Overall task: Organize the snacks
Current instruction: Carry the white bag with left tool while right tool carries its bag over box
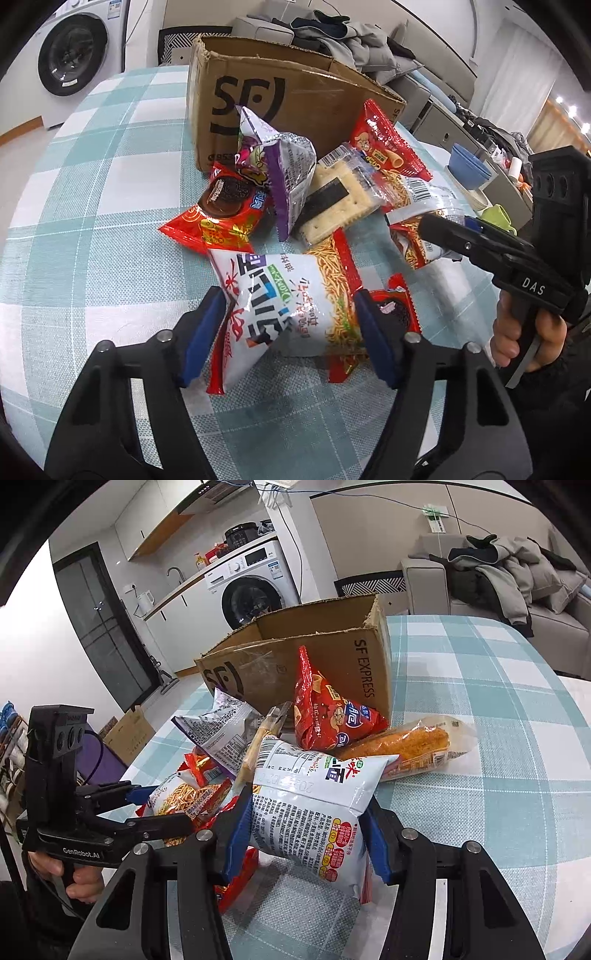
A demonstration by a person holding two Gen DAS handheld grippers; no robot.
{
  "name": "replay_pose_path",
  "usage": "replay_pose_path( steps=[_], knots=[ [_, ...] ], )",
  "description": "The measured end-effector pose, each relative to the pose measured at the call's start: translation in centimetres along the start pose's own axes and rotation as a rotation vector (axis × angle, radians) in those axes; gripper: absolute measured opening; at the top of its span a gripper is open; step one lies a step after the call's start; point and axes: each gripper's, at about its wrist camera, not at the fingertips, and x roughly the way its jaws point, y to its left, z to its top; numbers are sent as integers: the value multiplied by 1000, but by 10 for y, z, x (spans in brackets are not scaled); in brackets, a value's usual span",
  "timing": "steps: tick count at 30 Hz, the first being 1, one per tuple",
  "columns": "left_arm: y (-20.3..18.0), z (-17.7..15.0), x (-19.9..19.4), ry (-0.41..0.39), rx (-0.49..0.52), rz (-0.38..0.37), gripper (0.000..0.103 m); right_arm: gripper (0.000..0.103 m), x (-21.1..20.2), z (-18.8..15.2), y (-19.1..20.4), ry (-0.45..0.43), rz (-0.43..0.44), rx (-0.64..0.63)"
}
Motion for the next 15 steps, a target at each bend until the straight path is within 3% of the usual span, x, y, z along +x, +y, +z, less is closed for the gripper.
replay_pose_path(
  steps=[15],
  knots=[
    [-5,-1,-24,-87,12,-7,61,54,-14,7,4,-57,18,-5]
  ],
)
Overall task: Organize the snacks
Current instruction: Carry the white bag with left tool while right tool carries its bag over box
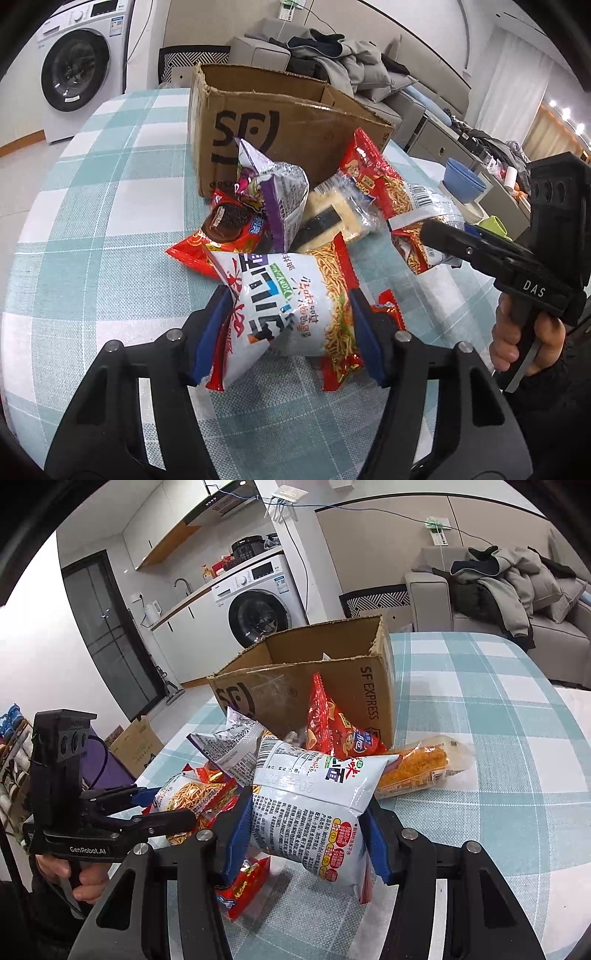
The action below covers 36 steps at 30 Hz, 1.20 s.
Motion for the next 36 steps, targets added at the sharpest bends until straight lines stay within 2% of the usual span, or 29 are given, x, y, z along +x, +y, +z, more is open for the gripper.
replay_pose_path(
  steps=[12,20,36],
  knots=[
    [-3,7,-29,-91,-1,47,61,54,-17,8,3,-66,3,0],
    [-4,26,-41,-140,4,62,61,54,-29,23,-1,-120,2,8],
    [-22,77,-59,-217,31,67,61,54,-32,57,-1,-163,-10,-15]
  ],
)
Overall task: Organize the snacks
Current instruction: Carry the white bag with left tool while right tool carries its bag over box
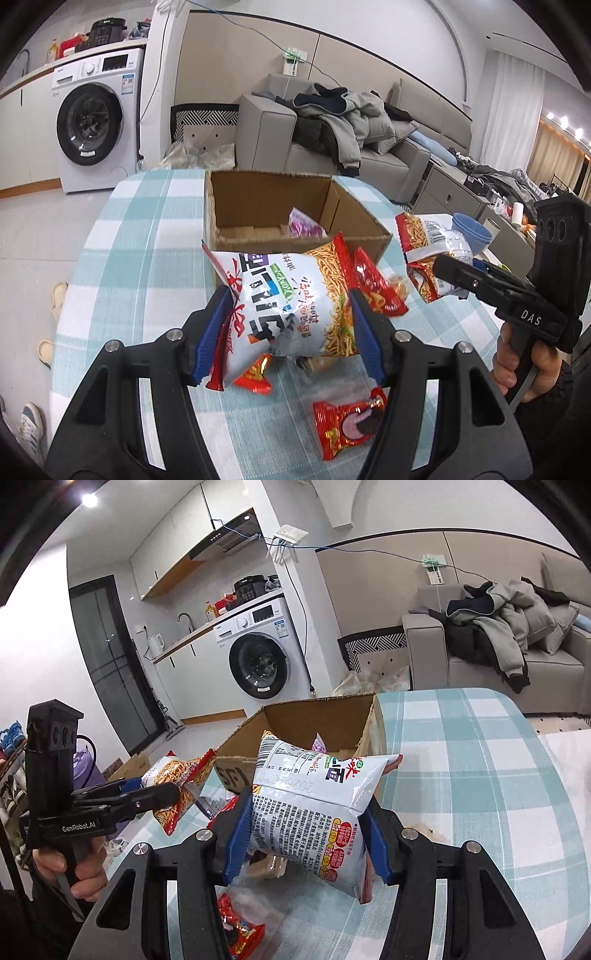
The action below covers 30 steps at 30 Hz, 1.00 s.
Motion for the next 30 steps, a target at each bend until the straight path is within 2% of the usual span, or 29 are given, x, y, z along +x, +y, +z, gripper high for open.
replay_pose_path(
  steps=[13,20,30],
  knots=[
    [3,51,12,-39,1,29,61,54,31,29,-9,14,-1,9],
    [11,78,35,-25,-7,31,60,54,47,43,-14,25,-17,8],
    [19,97,81,4,18,68,61,54,79,55,-20,59,-32,1]
  ],
)
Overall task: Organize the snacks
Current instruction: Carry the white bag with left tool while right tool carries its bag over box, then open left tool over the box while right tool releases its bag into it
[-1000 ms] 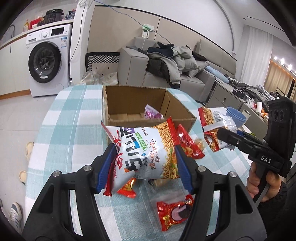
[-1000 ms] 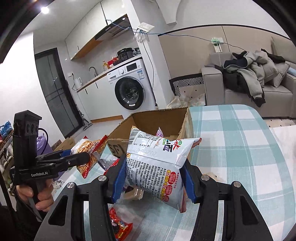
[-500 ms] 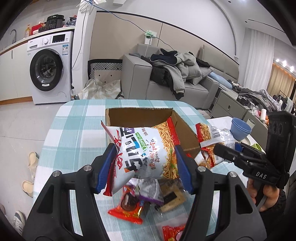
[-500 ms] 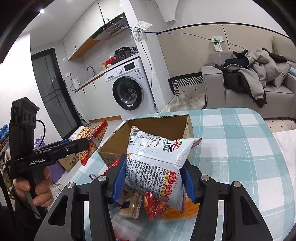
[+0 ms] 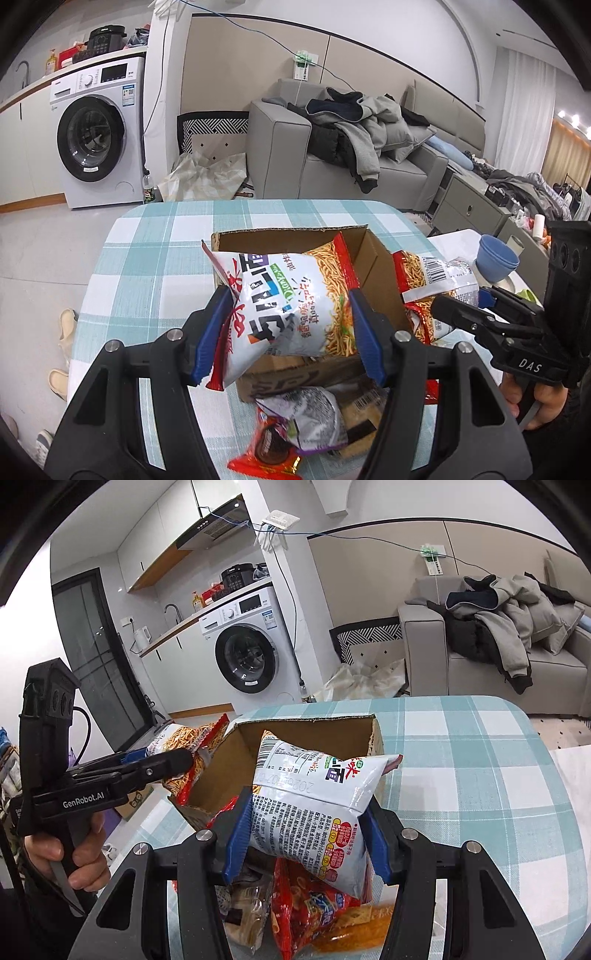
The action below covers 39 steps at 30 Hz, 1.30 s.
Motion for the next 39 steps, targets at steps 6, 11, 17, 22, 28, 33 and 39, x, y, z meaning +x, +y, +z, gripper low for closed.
replay_pose_path(
  steps=[6,11,17,22,28,33,39],
  knots=[
    [6,4,24,32,-10,0,60,54,17,10,0,17,-24,-21],
    [6,6,42,46,18,20,61,54,27,16,0,36,-1,-25],
    [8,7,61,66,32,30,61,54,41,18,3,56,-6,-44],
    [10,6,73,78,34,28,60,54,52,21,5,66,-17,-68],
    [9,7,88,98,50,31,61,55,66,26,2,81,-25,-82],
    [9,8,99,113,48,35,61,55,73,29,4,84,-46,-116],
    [9,9,102,129,54,24,66,63,74,28,-2,92,6,-94]
  ],
)
